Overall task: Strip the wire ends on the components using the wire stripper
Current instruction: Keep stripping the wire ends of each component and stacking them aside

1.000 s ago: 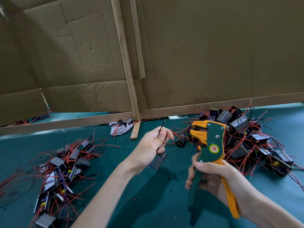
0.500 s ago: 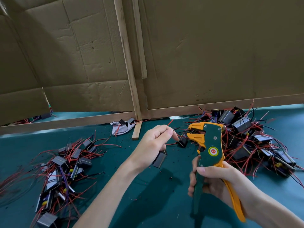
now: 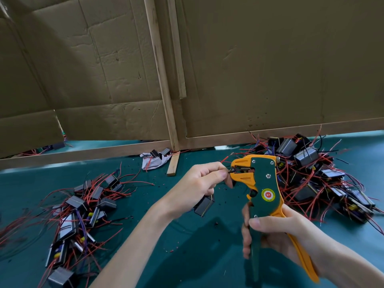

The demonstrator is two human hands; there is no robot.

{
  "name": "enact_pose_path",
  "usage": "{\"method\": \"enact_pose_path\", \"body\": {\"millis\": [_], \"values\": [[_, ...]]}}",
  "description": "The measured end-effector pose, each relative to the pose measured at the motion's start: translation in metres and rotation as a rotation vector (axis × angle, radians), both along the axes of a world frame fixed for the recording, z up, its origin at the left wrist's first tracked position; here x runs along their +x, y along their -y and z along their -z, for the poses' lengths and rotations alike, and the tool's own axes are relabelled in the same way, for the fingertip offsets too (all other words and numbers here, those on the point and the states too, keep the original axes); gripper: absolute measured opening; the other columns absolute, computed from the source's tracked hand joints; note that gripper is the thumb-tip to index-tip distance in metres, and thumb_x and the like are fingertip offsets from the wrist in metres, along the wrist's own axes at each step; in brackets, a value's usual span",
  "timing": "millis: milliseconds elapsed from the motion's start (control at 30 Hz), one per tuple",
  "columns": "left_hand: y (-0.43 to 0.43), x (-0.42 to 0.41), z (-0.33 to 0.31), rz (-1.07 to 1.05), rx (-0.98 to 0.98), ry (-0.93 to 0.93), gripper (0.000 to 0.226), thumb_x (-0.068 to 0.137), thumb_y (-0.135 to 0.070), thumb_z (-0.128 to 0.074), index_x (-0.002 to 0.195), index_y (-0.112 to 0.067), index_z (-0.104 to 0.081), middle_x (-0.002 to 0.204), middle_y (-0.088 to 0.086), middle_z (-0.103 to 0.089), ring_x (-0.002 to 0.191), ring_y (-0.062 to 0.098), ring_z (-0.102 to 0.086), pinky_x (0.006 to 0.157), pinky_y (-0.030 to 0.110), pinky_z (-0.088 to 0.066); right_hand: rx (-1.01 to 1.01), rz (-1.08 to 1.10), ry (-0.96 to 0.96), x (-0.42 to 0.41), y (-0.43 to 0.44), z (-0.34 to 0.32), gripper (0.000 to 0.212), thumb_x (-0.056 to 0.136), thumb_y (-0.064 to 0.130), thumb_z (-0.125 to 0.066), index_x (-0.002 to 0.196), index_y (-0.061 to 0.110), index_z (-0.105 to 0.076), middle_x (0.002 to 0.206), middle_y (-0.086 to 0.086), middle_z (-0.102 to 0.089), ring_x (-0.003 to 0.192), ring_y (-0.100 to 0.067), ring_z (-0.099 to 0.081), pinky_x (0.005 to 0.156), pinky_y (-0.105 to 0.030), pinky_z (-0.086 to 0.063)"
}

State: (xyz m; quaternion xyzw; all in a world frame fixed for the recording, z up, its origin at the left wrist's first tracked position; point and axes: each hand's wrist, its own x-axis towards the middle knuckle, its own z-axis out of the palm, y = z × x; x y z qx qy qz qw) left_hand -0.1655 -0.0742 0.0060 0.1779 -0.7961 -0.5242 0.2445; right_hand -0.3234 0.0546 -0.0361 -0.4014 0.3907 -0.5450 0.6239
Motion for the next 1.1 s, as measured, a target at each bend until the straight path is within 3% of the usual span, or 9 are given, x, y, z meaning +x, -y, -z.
{"method": "enact_pose_path", "body": {"millis": [67,167,267,400,533,667,733,900,1100], "values": [[0.0,0.001,-0.002,0.015,0.015,0.007,0.028,0.092,-0.035,-0.047,0.072,-0.025,-0.065,0.063,0.016,-0.018,0.06,0.022,-0.013,0.061,0.039,-0.013,0.0,-0.007,-0.03,-0.001,-0.001,0.001,0.029,0.055,0.014,-0.081,0.074,-0.001,-0.065,0.067,-0.031,-0.057,0.06,-0.042,-0.06,0.06,-0.047,-0.055],[0.001,0.002,-0.004,0.037,0.04,0.014,0.027,0.09,-0.034,-0.05,0.072,-0.024,-0.066,0.068,0.033,-0.032,0.063,0.026,-0.013,0.062,0.039,-0.013,-0.002,-0.001,-0.064,-0.001,-0.002,0.004,0.038,0.051,0.02,-0.092,0.073,0.003,-0.066,0.064,-0.029,-0.057,0.056,-0.04,-0.059,0.057,-0.044,-0.054],[0.004,0.002,-0.003,0.057,0.056,0.012,0.026,0.089,-0.035,-0.052,0.071,-0.025,-0.067,0.077,0.038,-0.042,0.066,0.027,-0.015,0.061,0.035,-0.017,0.02,0.037,-0.087,0.0,-0.003,0.006,0.047,0.042,0.029,-0.097,0.07,0.007,-0.066,0.058,-0.027,-0.054,0.048,-0.035,-0.056,0.05,-0.041,-0.052],[0.007,0.004,-0.001,0.09,0.098,0.007,0.026,0.083,-0.042,-0.056,0.068,-0.024,-0.068,0.064,0.019,-0.026,0.06,0.018,-0.017,0.055,0.019,-0.027,0.039,0.111,-0.131,0.008,-0.006,0.006,0.034,0.047,0.027,-0.087,0.063,0.009,-0.064,0.05,-0.023,-0.052,0.038,-0.029,-0.051,0.043,-0.033,-0.048],[0.007,0.002,0.005,0.056,0.132,0.057,0.029,0.088,-0.032,-0.05,0.065,-0.025,-0.066,0.058,-0.005,-0.021,0.055,0.012,-0.017,0.052,0.014,-0.029,0.025,0.196,-0.21,0.012,-0.004,0.014,0.043,0.051,0.037,-0.08,0.047,0.005,-0.052,0.044,-0.016,-0.045,0.035,-0.025,-0.043,0.039,-0.027,-0.04],[0.008,0.002,0.006,0.016,0.15,0.058,0.029,0.089,-0.032,-0.049,0.065,-0.022,-0.064,0.058,-0.004,-0.02,0.056,0.013,-0.016,0.053,0.016,-0.027,-0.026,-0.01,0.025,0.003,0.003,0.014,0.04,0.05,0.024,-0.093,0.073,0.004,-0.067,0.068,-0.027,-0.059,0.06,-0.038,-0.061,0.06,-0.044,-0.055],[0.009,0.004,0.004,-0.003,0.133,0.061,0.028,0.088,-0.031,-0.048,0.067,-0.021,-0.065,0.058,-0.003,-0.022,0.056,0.013,-0.017,0.054,0.018,-0.027,-0.051,-0.06,0.092,0.001,0.008,0.016,0.045,0.048,0.018,-0.095,0.081,0.003,-0.069,0.077,-0.031,-0.061,0.071,-0.043,-0.064,0.07,-0.051,-0.055],[0.011,0.011,-0.006,-0.159,-0.127,0.159,0.029,0.094,-0.031,-0.049,0.071,-0.028,-0.067,0.078,0.008,-0.054,0.068,0.014,-0.039,0.067,0.024,-0.032,-0.046,-0.038,0.14,-0.005,0.01,0.022,0.045,0.05,0.013,-0.092,0.087,0.002,-0.069,0.081,-0.031,-0.062,0.075,-0.046,-0.064,0.074,-0.053,-0.055],[0.021,-0.006,-0.023,-0.45,-0.443,0.077,0.029,0.099,-0.016,-0.05,0.082,-0.03,-0.069,0.087,-0.003,-0.052,0.071,0.002,-0.041,0.068,0.016,-0.032,0.043,0.073,0.23,-0.011,0.016,0.027,0.049,0.04,0.01,-0.092,0.083,0.002,-0.07,0.081,-0.028,-0.062,0.074,-0.044,-0.065,0.072,-0.051,-0.056]]}}
